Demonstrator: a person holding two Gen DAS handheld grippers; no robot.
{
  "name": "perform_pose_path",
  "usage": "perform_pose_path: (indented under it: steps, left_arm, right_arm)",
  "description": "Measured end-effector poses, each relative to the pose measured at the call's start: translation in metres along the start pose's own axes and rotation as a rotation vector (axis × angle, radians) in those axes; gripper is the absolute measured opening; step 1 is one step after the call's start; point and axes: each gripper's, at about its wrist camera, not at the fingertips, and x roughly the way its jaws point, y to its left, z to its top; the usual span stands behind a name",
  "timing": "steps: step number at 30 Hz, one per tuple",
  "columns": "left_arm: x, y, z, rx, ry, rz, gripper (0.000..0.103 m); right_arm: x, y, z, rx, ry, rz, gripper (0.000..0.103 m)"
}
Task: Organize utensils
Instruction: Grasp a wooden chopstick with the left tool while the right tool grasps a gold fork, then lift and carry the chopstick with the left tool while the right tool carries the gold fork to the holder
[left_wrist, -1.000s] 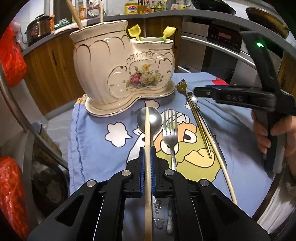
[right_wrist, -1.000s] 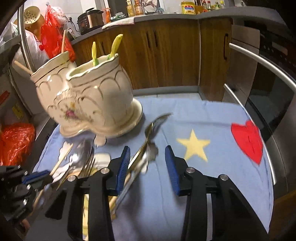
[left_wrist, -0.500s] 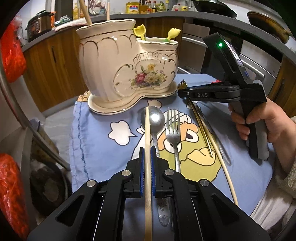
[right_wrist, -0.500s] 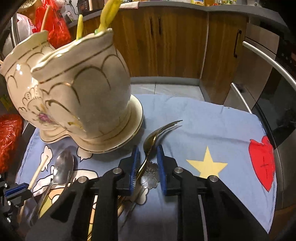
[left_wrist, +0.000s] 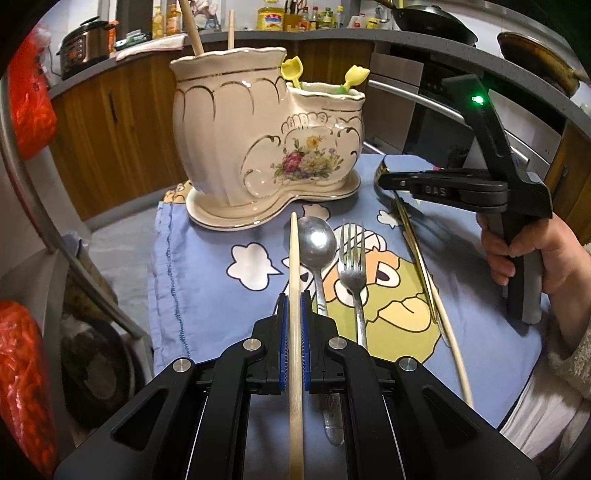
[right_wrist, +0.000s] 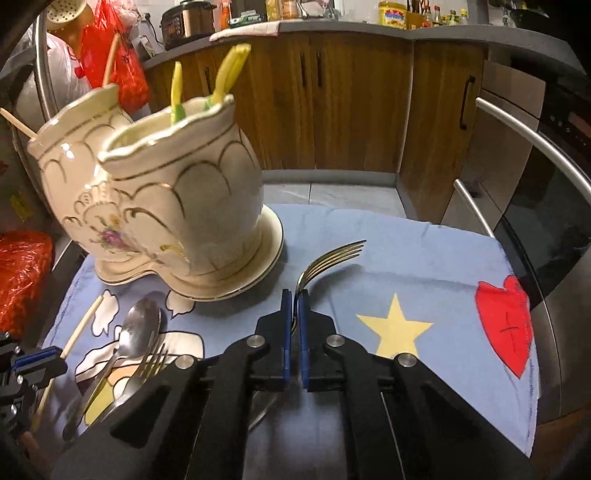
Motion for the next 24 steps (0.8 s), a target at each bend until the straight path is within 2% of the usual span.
perform_pose_path:
  steps: [7,14,24]
  left_arm:
    - [-0.012,0.004,0.0,-0.01,-0.049,-0.015,0.007]
    - [-0.023,-0.006,0.006,0.003,-0.101,-0.04,0.007]
    - [-0.034,-0.016,0.012,0.012,-0.149,-0.063,0.007]
  right_arm:
    - [-0.045,-0.001,-0.002,0.003,-0.119,0.017,0.002]
    - [-0.09,0.0,-0.003,-0.026,-0.269,-0.012,0.002]
    - [-0.144,0.005,-0.009,-0.047,-0.441,-0.03,0.002]
